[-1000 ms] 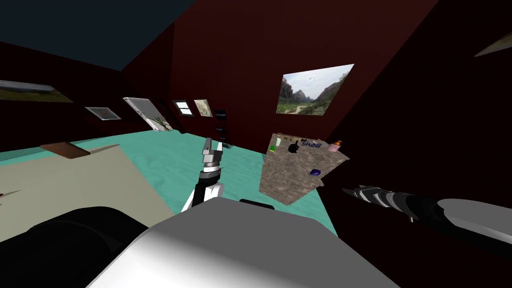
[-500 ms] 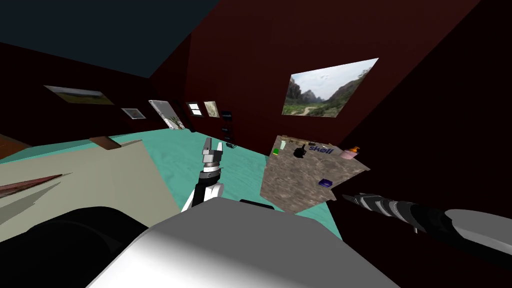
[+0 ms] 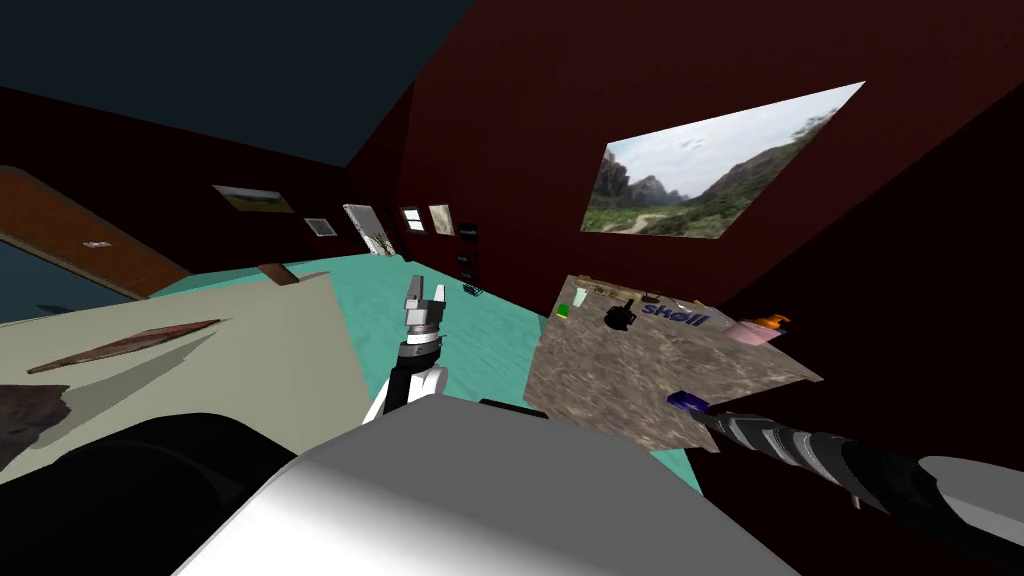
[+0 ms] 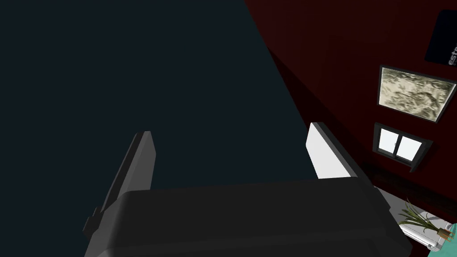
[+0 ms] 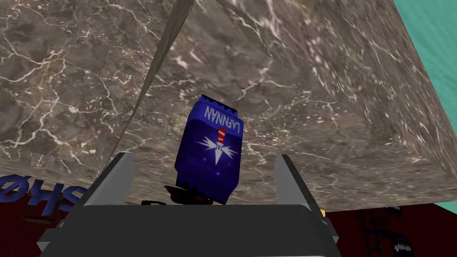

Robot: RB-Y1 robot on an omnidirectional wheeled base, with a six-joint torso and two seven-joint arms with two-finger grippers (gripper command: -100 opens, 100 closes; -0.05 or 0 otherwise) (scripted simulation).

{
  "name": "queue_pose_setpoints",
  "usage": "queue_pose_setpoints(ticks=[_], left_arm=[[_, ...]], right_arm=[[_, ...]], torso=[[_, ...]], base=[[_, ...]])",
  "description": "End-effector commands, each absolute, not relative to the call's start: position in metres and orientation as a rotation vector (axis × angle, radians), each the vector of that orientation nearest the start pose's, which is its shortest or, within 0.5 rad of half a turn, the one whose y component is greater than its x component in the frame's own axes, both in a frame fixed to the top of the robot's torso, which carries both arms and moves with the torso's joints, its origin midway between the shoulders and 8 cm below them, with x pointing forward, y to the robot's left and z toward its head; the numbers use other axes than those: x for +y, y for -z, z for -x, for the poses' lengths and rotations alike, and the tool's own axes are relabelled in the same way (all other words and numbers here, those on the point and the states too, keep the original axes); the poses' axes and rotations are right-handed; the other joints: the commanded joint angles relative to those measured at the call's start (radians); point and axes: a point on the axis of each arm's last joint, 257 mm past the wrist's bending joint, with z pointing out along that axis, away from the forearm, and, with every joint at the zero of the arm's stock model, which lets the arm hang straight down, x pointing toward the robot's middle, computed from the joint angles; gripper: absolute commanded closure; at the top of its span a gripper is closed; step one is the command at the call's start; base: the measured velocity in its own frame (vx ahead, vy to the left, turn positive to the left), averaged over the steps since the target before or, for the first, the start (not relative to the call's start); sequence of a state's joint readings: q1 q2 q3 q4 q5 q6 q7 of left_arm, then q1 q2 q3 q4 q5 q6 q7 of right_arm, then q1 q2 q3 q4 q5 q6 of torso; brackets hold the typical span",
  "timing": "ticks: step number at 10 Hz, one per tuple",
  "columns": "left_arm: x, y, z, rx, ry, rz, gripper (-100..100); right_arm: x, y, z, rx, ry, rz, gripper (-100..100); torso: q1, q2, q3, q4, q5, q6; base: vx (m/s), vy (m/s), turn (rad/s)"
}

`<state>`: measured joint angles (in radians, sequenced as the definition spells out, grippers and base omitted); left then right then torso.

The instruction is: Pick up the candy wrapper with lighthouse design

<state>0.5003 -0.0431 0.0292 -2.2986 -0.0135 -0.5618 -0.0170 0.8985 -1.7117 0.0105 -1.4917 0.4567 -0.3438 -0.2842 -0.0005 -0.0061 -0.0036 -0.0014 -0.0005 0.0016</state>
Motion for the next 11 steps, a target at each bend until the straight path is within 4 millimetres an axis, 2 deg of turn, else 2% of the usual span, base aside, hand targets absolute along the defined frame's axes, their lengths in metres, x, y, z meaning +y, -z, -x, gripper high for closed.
queue_pose_setpoints(ticks=[1,2,3,5,6,7,11], left_arm=[[0.288,-0.044,-0.327,0.531,1.263,0.604,0],[0.288,-0.044,-0.327,0.531,1.263,0.604,0],[0.288,-0.044,-0.327,0.531,1.263,0.604,0],[0.288,-0.044,-0.327,0.531,1.263,0.604,0],[0.288,-0.044,-0.327,0.531,1.263,0.604,0],[0.288,-0.044,-0.327,0.531,1.263,0.604,0],[0.288,-0.044,-0.327,0.531,1.263,0.604,0]], right_arm=[[-0.622,0.281,-0.254,2.598,0.108,0.186,-100],[-0.621,0.282,-0.253,2.599,0.105,0.185,0],[-0.625,0.29,-0.242,2.6,0.112,0.159,-100],[-0.629,0.301,-0.229,2.602,0.119,0.127,-100],[-0.627,0.297,-0.233,2.602,0.116,0.135,-100],[-0.627,0.296,-0.232,2.602,0.118,0.136,100],[-0.627,0.297,-0.232,2.602,0.116,0.137,100]], torso=[[0.0,0.0,0.0,0.0,0.0,0.0],[0.001,0.003,0.001,0.001,0.0,0.001],[0.002,0.005,0.003,0.001,0.001,0.001],[0.002,0.005,0.003,0.001,0.0,0.0],[0.001,0.007,0.004,0.002,0.001,0.001],[0.002,0.008,0.005,0.002,0.001,0.001],[0.002,0.007,0.004,0.002,0.001,0.001]], base=[[0.044,-0.015,0.031],[0.008,-0.004,-0.003],[0.023,-0.008,0.162],[0.008,-0.018,0.101],[-0.009,-0.01,0.016],[0.0,0.0,0.0],[0.0,0.0,0.0]])
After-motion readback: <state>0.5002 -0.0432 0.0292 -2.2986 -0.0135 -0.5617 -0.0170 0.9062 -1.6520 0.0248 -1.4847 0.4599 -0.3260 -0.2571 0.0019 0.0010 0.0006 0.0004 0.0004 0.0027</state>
